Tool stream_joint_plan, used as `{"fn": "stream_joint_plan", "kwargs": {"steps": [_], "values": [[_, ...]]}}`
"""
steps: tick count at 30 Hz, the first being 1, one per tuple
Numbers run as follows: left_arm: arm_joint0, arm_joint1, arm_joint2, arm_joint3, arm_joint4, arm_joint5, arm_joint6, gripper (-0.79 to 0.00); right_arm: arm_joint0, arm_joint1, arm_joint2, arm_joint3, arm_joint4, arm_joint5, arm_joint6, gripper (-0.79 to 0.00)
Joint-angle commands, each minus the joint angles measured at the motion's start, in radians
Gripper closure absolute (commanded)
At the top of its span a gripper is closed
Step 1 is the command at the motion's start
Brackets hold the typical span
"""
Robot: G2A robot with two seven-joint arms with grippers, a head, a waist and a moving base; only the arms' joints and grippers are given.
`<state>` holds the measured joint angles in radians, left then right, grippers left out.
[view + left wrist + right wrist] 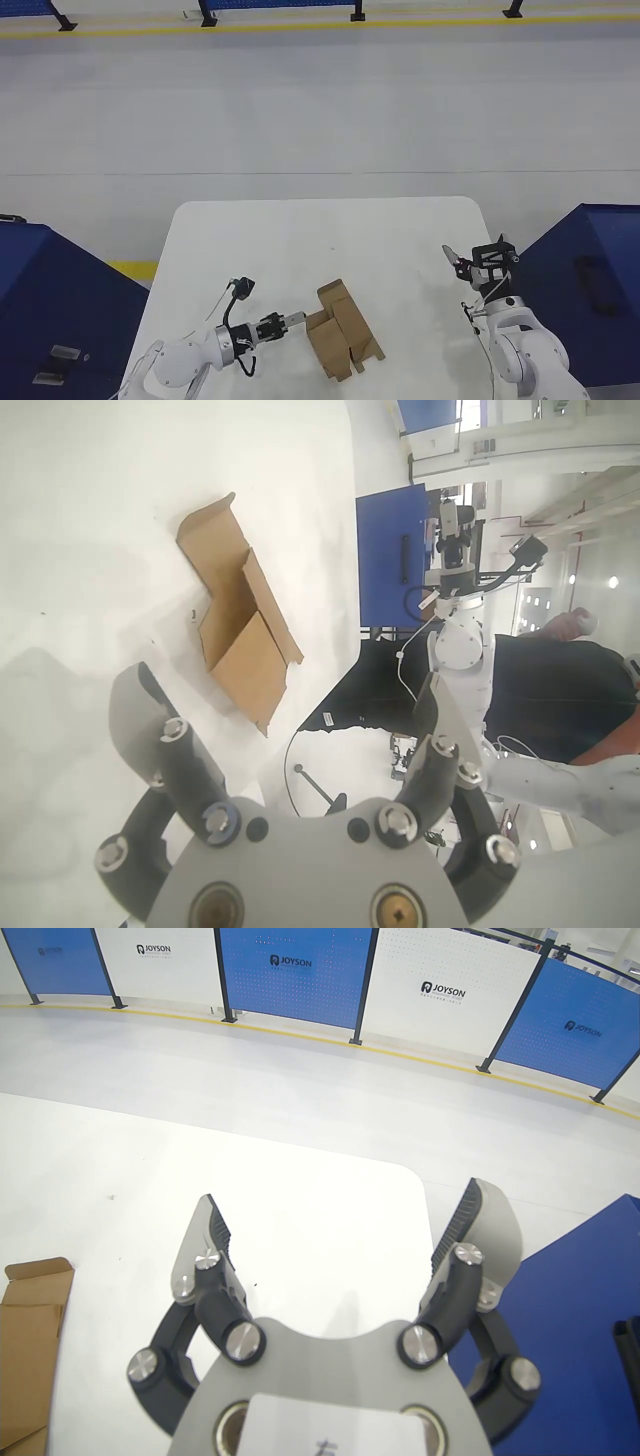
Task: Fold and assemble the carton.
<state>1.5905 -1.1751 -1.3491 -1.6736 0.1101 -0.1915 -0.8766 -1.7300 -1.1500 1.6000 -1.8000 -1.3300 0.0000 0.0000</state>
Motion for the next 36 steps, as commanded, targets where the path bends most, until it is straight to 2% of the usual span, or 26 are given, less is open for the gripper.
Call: {"fn": "stream_joint_plan", "kwargs": {"steps": [1, 7, 14, 19, 21, 25, 27, 30, 31, 32, 35, 36], "values": [[0.000, 0.000, 0.003, 0.002, -0.002, 0.002, 0.001, -0.785, 0.000, 0.000, 0.000, 0.000, 0.000, 0.000, 0.000, -0.785], [-0.071, -0.015, 0.133, 0.121, 0.020, 0.065, -0.007, -0.785, 0.000, 0.000, 0.000, 0.000, 0.000, 0.000, 0.000, -0.785], [-0.112, -0.020, 0.193, 0.186, 0.054, 0.101, 0.005, -0.785, 0.000, 0.000, 0.000, 0.000, 0.000, 0.000, 0.000, -0.785], [-0.135, -0.022, 0.220, 0.216, 0.013, 0.076, -0.040, -0.785, 0.000, 0.000, 0.000, 0.000, 0.000, 0.000, 0.000, -0.785], [-0.147, -0.023, 0.233, 0.230, -0.001, 0.069, -0.054, -0.733, 0.000, 0.000, 0.000, 0.000, 0.000, 0.000, 0.000, -0.785], [-0.173, -0.026, 0.248, 0.266, -0.042, 0.036, -0.061, -0.576, 0.000, 0.000, 0.000, 0.000, 0.000, 0.000, 0.000, -0.785], [-0.187, -0.028, 0.257, 0.285, -0.059, 0.024, -0.068, -0.579, 0.000, 0.000, 0.000, 0.000, 0.000, 0.000, 0.000, -0.785], [-0.224, -0.033, 0.270, 0.336, -0.127, 0.007, -0.107, -0.529, 0.000, 0.000, 0.000, 0.000, 0.000, 0.000, 0.000, -0.785], [-0.239, -0.035, 0.275, 0.360, -0.129, 0.005, -0.100, -0.496, 0.000, 0.000, 0.000, 0.000, 0.000, 0.000, 0.000, -0.785], [-0.253, -0.038, 0.284, 0.382, -0.132, 0.003, -0.098, -0.406, 0.000, 0.000, 0.000, 0.000, 0.000, 0.000, 0.000, -0.785], [-0.291, -0.046, 0.303, 0.440, -0.174, -0.021, -0.111, -0.296, 0.000, 0.000, 0.000, 0.000, 0.000, 0.000, 0.000, -0.785], [-0.301, -0.048, 0.306, 0.459, -0.187, -0.036, -0.112, -0.222, 0.000, 0.000, 0.000, 0.000, 0.000, 0.000, 0.000, -0.785]]}}
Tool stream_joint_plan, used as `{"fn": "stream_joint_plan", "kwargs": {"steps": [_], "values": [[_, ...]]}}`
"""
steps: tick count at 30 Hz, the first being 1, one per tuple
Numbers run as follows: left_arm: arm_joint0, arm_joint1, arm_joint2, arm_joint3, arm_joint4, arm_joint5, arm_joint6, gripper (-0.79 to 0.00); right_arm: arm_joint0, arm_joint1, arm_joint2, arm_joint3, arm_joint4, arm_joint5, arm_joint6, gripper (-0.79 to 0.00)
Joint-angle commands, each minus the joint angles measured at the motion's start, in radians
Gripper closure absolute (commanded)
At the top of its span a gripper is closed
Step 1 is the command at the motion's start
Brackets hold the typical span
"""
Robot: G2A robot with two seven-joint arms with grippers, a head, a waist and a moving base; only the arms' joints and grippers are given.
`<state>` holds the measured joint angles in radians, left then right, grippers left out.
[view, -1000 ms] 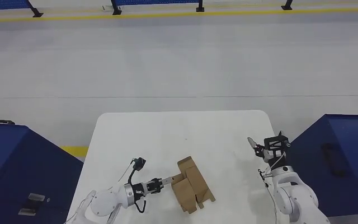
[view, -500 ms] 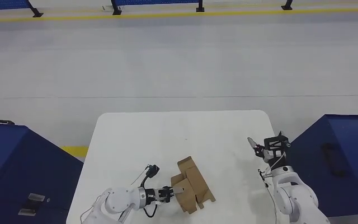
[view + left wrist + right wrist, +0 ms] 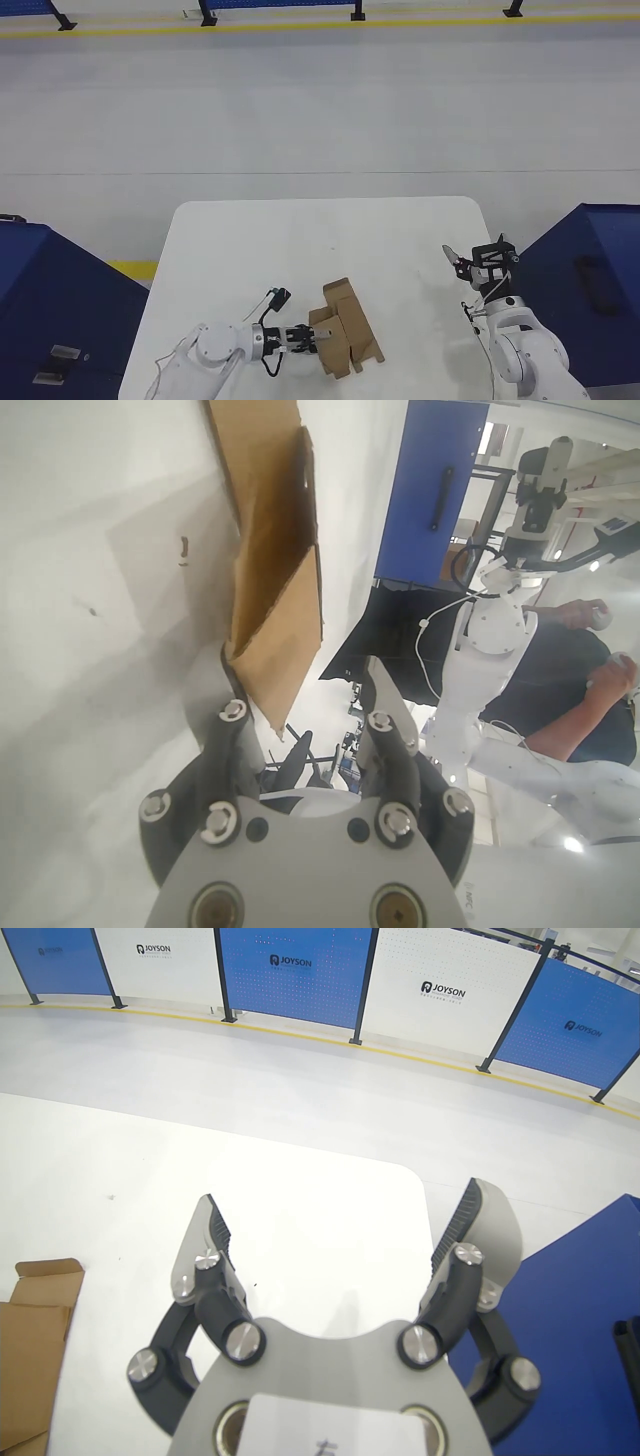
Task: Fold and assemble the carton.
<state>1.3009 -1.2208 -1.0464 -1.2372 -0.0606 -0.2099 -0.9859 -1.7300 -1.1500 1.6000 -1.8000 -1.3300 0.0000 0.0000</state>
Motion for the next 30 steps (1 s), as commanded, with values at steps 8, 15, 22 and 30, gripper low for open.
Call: {"fn": "stream_joint_plan", "kwargs": {"steps": [8, 15, 22, 30], "values": [[-0.066, -0.014, 0.036, 0.120, -0.069, -0.094, -0.014, 0.000, 0.000, 0.000, 0.000, 0.000, 0.000, 0.000, 0.000, -0.785], [-0.036, 0.000, 0.009, 0.050, -0.137, -0.231, -0.101, 0.000, 0.079, 0.032, 0.100, -0.011, 0.473, -0.521, 0.519, -0.785], [0.073, 0.034, -0.068, -0.118, -0.145, -0.388, -0.130, 0.000, 0.307, 0.086, 0.110, 0.143, 1.151, -0.528, 1.292, -0.785], [0.075, 0.033, -0.067, -0.125, -0.157, -0.385, -0.116, 0.000, 0.295, 0.087, 0.081, 0.138, 1.173, -0.508, 1.312, -0.785]]}}
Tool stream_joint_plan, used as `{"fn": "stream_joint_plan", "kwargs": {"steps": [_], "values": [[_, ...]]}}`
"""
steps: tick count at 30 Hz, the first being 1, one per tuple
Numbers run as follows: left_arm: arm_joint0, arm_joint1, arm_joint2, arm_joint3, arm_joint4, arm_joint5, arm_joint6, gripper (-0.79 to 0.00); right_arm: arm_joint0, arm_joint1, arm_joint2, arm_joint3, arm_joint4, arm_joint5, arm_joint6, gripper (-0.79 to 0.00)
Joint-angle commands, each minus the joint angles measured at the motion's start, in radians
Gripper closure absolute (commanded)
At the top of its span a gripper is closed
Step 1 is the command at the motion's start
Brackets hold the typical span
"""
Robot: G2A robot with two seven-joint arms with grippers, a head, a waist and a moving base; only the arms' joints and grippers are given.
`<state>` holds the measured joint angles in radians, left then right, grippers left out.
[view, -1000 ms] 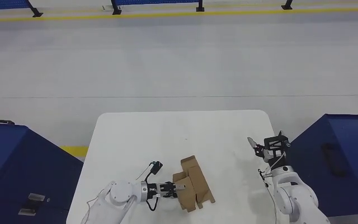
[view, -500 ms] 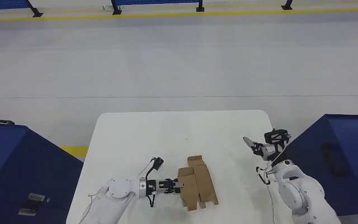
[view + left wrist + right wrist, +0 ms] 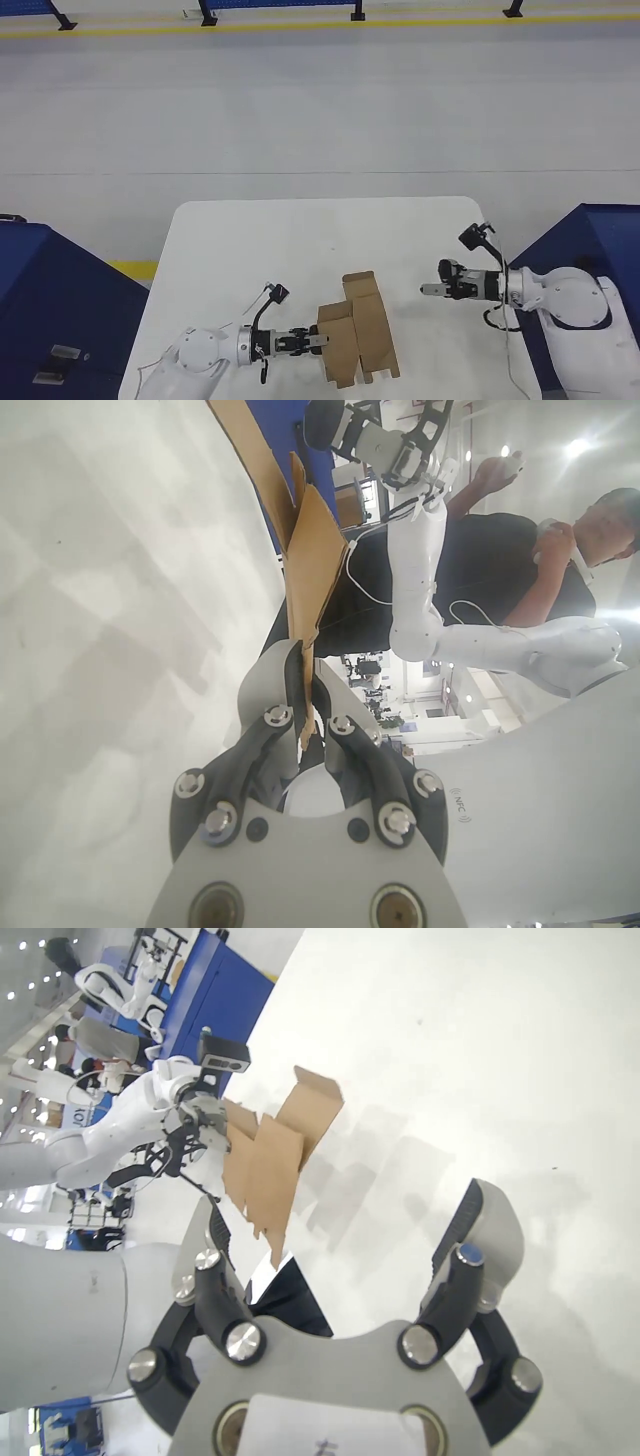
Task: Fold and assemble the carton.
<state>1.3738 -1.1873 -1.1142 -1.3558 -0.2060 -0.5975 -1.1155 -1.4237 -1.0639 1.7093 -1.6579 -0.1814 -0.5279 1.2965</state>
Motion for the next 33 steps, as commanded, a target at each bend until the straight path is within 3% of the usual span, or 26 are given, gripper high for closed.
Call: {"fn": "stream_joint_plan", "kwargs": {"steps": [1, 2, 4, 9, 12, 14, 19, 22, 24, 27, 33], "values": [[0.006, -0.002, 0.004, -0.017, -0.043, 0.005, 0.025, 0.000, -0.014, 0.003, -0.061, -0.014, 0.145, 0.049, 0.045, -0.785], [0.005, -0.002, 0.000, -0.023, -0.068, 0.000, 0.040, 0.000, -0.006, 0.010, -0.084, -0.010, 0.318, 0.114, 0.110, -0.785], [0.007, -0.003, 0.003, -0.033, -0.104, -0.018, 0.050, 0.000, 0.042, 0.032, -0.102, 0.024, 0.491, 0.243, 0.239, -0.785], [0.007, -0.001, 0.008, -0.055, -0.151, -0.025, 0.047, 0.000, 0.128, 0.079, -0.215, 0.181, 0.696, 0.244, 0.239, -0.785], [0.009, 0.001, 0.008, -0.073, -0.144, -0.018, 0.054, 0.000, 0.169, 0.103, -0.261, 0.228, 0.753, 0.243, 0.239, -0.785], [0.011, 0.003, 0.008, -0.087, -0.143, -0.020, 0.062, 0.000, 0.191, 0.113, -0.282, 0.249, 0.705, 0.241, 0.237, -0.785], [0.016, 0.006, 0.013, -0.117, -0.144, -0.013, 0.079, 0.000, 0.214, 0.117, -0.372, 0.270, 0.717, 0.227, 0.223, -0.767], [0.020, 0.008, 0.016, -0.132, -0.150, -0.007, 0.079, 0.000, 0.221, 0.118, -0.426, 0.271, 0.721, 0.208, 0.204, -0.416], [0.021, 0.009, 0.018, -0.136, -0.148, -0.004, 0.081, 0.000, 0.222, 0.118, -0.460, 0.263, 0.730, 0.194, 0.190, -0.336], [0.021, 0.011, 0.022, -0.138, -0.155, -0.001, 0.077, 0.000, 0.226, 0.119, -0.497, 0.262, 0.728, 0.171, 0.167, 0.000], [0.029, 0.016, 0.018, -0.141, -0.183, -0.007, 0.073, 0.000, 0.239, 0.127, -0.552, 0.264, 0.730, 0.147, 0.143, 0.000]]}}
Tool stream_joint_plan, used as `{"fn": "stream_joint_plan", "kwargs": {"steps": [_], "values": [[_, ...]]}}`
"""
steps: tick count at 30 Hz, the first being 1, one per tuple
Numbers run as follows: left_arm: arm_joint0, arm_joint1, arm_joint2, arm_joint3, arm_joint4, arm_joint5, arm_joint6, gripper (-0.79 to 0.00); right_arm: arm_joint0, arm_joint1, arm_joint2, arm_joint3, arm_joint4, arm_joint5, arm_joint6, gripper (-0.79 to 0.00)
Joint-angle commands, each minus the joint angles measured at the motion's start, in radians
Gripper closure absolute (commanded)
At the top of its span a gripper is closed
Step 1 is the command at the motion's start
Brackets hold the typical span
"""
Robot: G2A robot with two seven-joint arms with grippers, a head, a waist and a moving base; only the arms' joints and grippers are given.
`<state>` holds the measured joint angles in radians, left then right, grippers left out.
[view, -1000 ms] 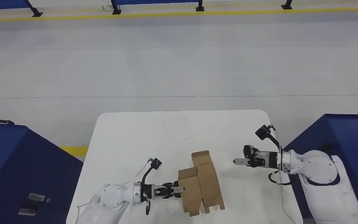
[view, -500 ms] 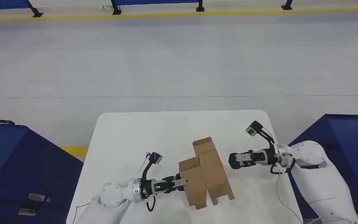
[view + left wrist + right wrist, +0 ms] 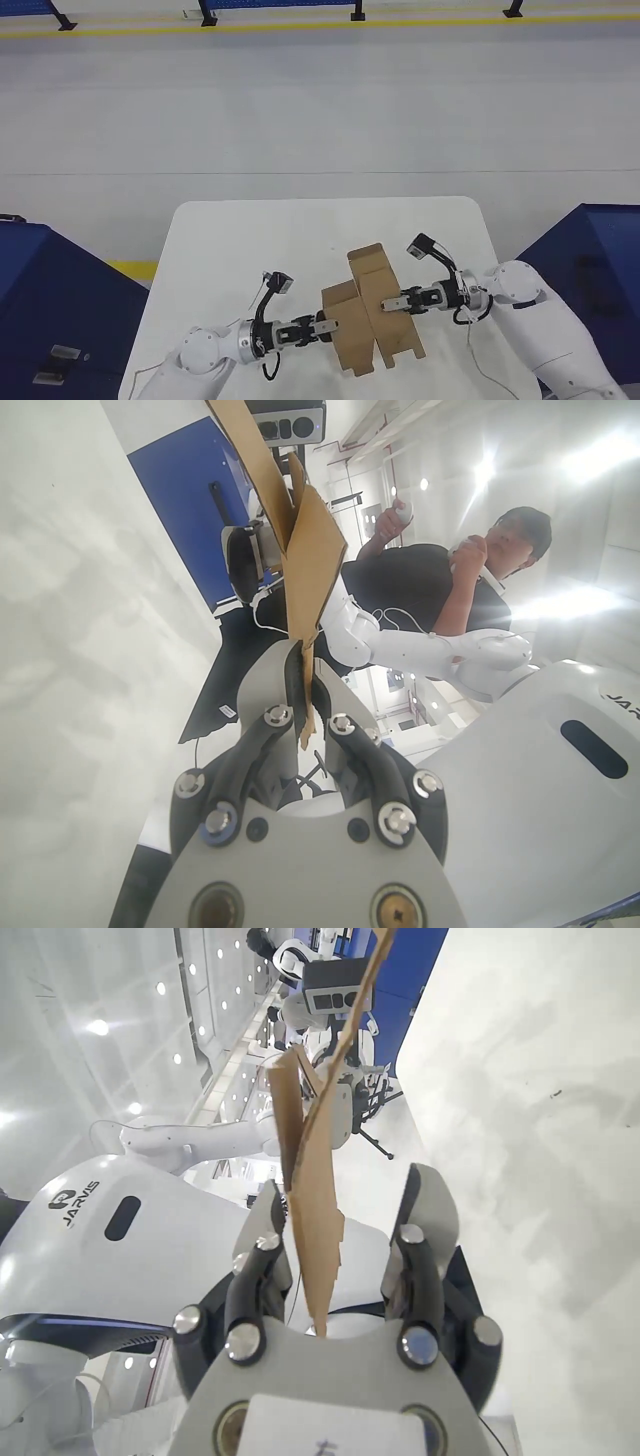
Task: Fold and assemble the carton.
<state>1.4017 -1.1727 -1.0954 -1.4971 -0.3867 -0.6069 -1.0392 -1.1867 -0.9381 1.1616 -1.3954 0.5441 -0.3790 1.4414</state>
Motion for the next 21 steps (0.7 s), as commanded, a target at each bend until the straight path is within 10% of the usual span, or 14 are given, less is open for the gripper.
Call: {"fn": "stream_joint_plan", "kwargs": {"steps": [1, 2, 3, 21], "values": [[0.002, 0.003, -0.003, 0.000, -0.005, 0.003, -0.007, -0.172, 0.003, 0.003, -0.010, 0.006, 0.014, -0.002, -0.002, 0.000], [0.006, 0.004, -0.002, -0.001, -0.017, 0.006, -0.015, -0.379, 0.005, 0.005, -0.015, 0.009, 0.026, 0.001, 0.001, 0.000], [0.010, 0.005, -0.003, -0.004, -0.033, 0.009, -0.025, -0.785, 0.007, 0.006, -0.020, 0.011, 0.038, 0.003, 0.003, 0.000], [0.087, 0.053, -0.207, 0.017, -0.275, 0.024, -0.137, -0.785, -0.067, 0.066, 0.124, -0.018, 0.170, -0.030, -0.030, 0.000]]}}
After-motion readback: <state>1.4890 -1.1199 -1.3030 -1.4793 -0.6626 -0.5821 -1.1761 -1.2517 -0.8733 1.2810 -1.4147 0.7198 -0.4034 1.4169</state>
